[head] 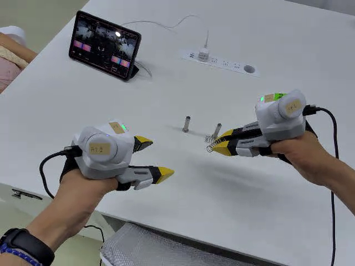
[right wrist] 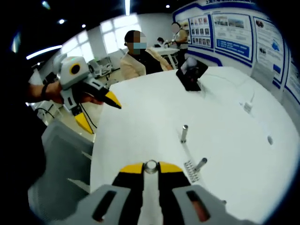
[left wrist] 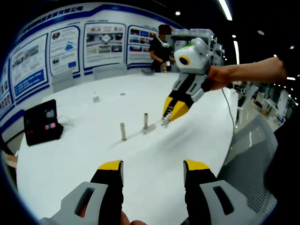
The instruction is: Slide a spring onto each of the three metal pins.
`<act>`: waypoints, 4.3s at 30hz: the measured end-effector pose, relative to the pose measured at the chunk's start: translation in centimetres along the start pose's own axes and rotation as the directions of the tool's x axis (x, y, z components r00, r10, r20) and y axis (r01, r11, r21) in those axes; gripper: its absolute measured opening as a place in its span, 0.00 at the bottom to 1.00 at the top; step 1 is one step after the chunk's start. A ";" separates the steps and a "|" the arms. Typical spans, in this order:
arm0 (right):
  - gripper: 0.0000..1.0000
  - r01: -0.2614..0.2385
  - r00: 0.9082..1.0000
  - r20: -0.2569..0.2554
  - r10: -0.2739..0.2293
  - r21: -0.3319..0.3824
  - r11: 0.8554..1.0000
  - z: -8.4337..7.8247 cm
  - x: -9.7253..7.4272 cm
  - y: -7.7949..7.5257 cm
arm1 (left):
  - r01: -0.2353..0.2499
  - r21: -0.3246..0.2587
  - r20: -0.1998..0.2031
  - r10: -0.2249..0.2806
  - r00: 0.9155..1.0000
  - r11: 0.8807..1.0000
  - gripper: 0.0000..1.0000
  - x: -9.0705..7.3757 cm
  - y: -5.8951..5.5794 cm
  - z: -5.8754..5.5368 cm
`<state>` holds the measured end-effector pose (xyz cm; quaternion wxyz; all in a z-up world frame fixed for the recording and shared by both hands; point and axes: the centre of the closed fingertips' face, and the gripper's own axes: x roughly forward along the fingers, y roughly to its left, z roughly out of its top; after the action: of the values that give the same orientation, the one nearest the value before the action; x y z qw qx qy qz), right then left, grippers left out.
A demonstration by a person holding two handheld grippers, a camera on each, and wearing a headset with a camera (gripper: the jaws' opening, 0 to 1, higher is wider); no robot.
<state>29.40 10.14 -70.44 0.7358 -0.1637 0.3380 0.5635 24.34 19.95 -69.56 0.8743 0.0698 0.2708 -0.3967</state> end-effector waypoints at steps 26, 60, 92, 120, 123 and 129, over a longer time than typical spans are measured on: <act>0.12 0.010 0.993 -0.119 -0.027 -0.140 0.990 2.8 2.7 -4.8 | -0.098 -0.090 0.029 0.101 0.994 0.991 0.65 -3.1 2.4 -0.7; 0.12 -0.026 0.989 -0.146 -0.001 -0.183 0.983 4.6 5.4 -8.1 | -0.098 -0.124 0.010 0.100 0.995 0.987 0.66 -2.6 3.1 -1.1; 0.13 -0.105 0.973 -0.225 0.040 -0.283 0.953 4.2 8.0 -6.9 | -0.094 -0.119 -0.015 0.093 0.996 0.988 0.65 -2.6 3.5 -1.5; 0.13 -0.152 0.948 -0.316 0.042 -0.330 0.931 1.9 10.3 -7.0 | -0.087 -0.124 -0.025 0.085 0.996 0.988 0.65 -2.3 3.1 -1.5; 0.13 -0.162 0.943 -0.329 0.046 -0.335 0.928 1.5 10.6 -6.8 | -0.087 -0.124 -0.024 0.085 0.996 0.988 0.65 -2.3 3.2 -1.5; 0.13 -0.168 0.940 -0.336 0.052 -0.328 0.930 1.2 10.7 -6.7 | -0.082 -0.122 -0.025 0.079 0.997 0.989 0.65 -2.2 3.1 -1.6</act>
<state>37.54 16.49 -77.76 0.5965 -0.3627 0.3559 0.6212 24.81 24.02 -70.03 0.8894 0.0306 0.3007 -0.3430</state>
